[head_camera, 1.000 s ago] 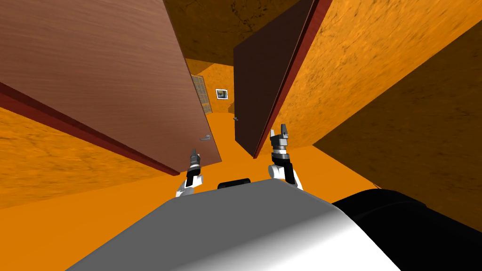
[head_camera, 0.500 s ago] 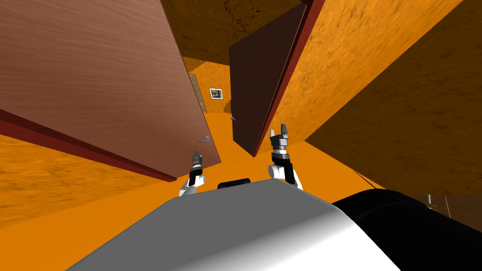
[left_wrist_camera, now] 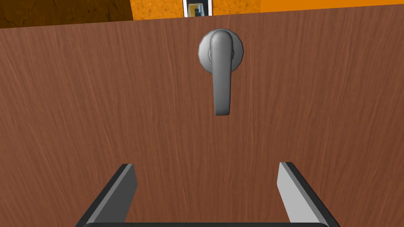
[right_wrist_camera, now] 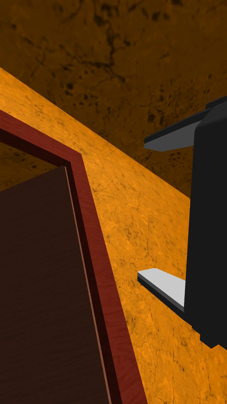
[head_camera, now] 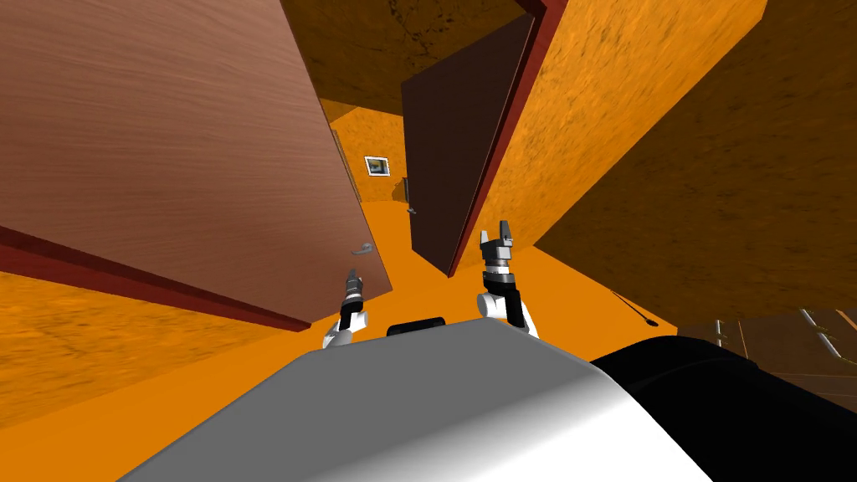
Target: Push the door open
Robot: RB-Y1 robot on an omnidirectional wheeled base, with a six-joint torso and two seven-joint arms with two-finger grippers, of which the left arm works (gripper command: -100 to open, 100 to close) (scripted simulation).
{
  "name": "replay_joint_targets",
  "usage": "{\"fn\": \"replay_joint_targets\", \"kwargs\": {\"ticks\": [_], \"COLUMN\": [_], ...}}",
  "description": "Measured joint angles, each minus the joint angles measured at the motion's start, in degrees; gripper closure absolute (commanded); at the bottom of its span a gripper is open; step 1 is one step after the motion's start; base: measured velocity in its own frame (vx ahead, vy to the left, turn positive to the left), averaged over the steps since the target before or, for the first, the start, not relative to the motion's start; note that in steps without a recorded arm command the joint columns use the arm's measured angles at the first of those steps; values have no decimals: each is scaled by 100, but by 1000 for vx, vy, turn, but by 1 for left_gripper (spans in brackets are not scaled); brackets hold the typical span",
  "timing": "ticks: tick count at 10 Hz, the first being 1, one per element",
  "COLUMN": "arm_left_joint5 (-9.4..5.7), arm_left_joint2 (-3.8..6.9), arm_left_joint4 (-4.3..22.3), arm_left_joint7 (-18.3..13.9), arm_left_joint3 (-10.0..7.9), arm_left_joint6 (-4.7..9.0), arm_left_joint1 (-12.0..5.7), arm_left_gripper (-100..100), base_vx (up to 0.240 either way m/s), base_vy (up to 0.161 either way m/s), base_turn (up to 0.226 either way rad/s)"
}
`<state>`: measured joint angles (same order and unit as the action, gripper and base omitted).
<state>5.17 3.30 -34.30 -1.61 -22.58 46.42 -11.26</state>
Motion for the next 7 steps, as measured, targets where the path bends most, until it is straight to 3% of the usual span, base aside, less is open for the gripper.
{"fn": "replay_joint_targets", "kwargs": {"ticks": [3,7], "arm_left_joint5": [16,-5], "arm_left_joint2": [-20,52], "arm_left_joint4": [254,245], "arm_left_joint7": [-23,-19], "arm_left_joint3": [-48,-66], "arm_left_joint6": [56,75], "arm_left_joint1": [-106,-70], "arm_left_gripper": [-100,-100], "base_vx": [29,204], "base_vy": [58,38], "base_turn": [-57,-25]}}
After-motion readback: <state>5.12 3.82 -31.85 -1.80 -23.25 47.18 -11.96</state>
